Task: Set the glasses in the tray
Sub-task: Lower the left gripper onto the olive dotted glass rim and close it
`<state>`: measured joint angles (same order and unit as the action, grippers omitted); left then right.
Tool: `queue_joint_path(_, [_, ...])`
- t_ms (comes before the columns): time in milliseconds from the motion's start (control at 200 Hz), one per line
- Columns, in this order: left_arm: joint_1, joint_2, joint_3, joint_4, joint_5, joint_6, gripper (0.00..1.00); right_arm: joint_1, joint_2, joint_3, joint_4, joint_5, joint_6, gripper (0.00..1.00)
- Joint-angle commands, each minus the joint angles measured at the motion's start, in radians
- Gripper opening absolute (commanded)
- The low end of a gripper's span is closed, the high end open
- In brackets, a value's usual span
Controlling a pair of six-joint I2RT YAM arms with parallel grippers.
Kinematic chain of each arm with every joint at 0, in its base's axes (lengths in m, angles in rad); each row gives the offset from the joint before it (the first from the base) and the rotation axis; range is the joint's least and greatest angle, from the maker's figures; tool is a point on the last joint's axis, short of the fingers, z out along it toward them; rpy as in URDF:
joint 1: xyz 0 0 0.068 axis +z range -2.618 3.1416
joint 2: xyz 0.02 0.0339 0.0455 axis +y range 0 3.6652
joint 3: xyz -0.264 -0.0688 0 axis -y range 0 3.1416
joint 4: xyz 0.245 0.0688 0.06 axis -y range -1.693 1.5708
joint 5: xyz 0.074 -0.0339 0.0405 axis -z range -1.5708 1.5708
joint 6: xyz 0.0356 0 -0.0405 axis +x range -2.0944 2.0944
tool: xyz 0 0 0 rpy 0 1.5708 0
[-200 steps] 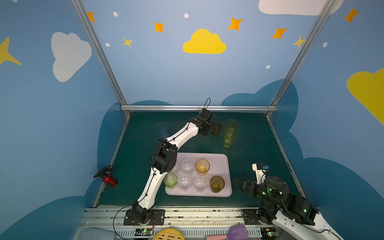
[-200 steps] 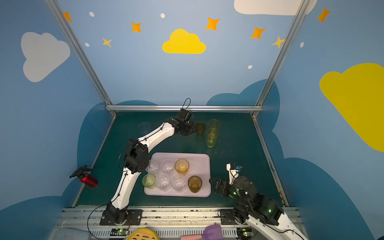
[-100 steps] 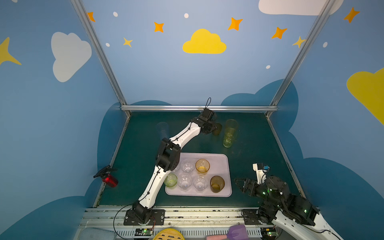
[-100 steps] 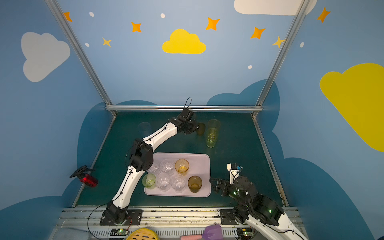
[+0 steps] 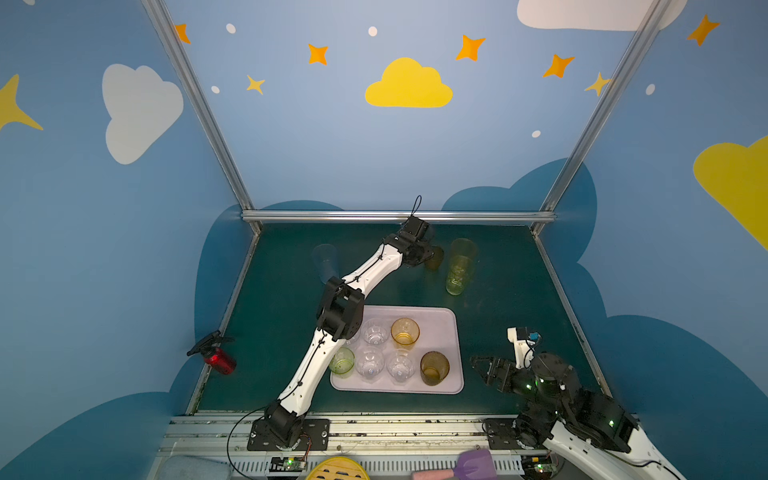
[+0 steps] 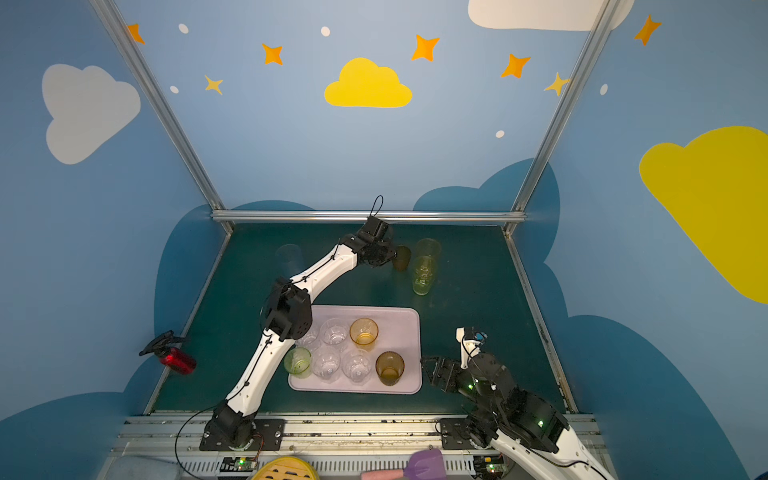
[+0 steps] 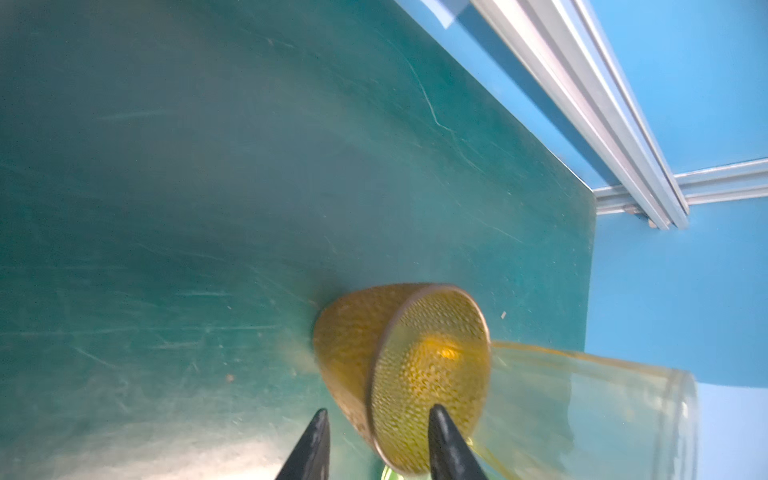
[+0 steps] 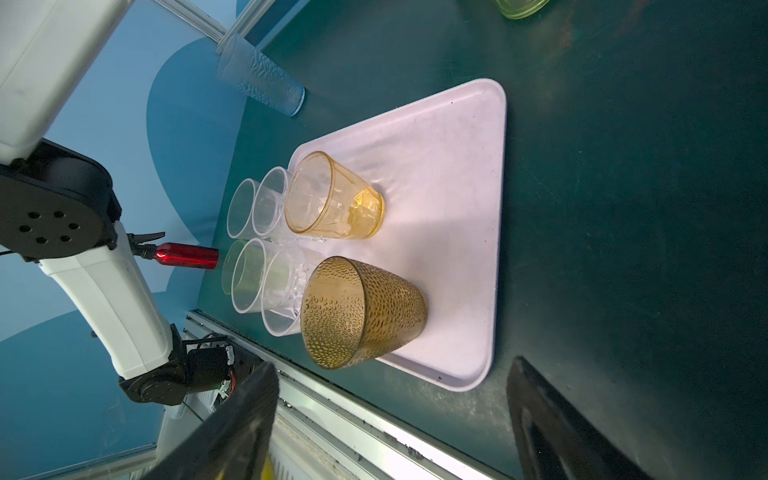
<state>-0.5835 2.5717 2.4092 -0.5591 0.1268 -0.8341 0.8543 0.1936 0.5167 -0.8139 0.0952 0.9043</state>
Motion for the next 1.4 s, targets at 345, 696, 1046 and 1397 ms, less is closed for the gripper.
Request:
queue_joint_path(345, [0.029,0.083,0.100,-0.073,-0.027,0.023,0.33,-0.004,-0.007,-0.012,-0.013,0.033,0.022,0.85])
queue_joint_path(696, [0.030,0.083,0.100,-0.093,-0.035,0.052,0.15,-0.004,0.013,-0.021,-0.008,0.051,0.042,0.85])
queue_joint_path(1046, [0.036,0.066,0.099,-0.142,-0.032,0.078,0.04,-0.004,0.028,-0.027,0.022,0.051,0.051,0.85])
queue_joint_path(1397, [0.035,-0.061,-0.036,-0.147,0.005,0.130,0.04,-0.004,0.058,-0.030,0.077,0.026,0.067,0.85])
